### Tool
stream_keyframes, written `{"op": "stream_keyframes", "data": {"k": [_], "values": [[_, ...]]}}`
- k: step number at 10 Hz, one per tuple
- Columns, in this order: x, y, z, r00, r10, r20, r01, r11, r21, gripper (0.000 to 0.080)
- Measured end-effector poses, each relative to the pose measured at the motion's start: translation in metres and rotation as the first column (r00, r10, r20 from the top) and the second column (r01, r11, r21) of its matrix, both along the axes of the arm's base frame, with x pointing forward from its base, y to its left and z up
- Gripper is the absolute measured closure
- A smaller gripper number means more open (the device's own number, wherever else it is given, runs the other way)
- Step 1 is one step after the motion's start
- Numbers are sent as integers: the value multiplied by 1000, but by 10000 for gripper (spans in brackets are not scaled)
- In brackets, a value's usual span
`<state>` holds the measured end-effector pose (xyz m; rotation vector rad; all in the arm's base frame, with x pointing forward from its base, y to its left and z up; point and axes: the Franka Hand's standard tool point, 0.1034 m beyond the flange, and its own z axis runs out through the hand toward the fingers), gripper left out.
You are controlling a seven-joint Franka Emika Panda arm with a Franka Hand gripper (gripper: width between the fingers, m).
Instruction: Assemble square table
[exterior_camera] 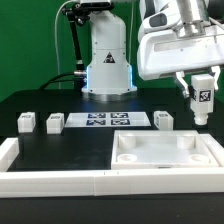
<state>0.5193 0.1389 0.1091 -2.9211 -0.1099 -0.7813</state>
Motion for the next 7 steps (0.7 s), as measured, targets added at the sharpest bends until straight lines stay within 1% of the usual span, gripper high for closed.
{"op": "stream_keyframes", "data": {"k": [4,5,6,7], "values": [[1,-2,-1,1000,2,0,-2,1000,-3,511],[11,-9,-1,1000,29,6,-29,999,-27,511],[27,-17,0,999,41,16,-40,998,-41,511],[39,-23,1,999,45,28,-44,998,-48,511]]}}
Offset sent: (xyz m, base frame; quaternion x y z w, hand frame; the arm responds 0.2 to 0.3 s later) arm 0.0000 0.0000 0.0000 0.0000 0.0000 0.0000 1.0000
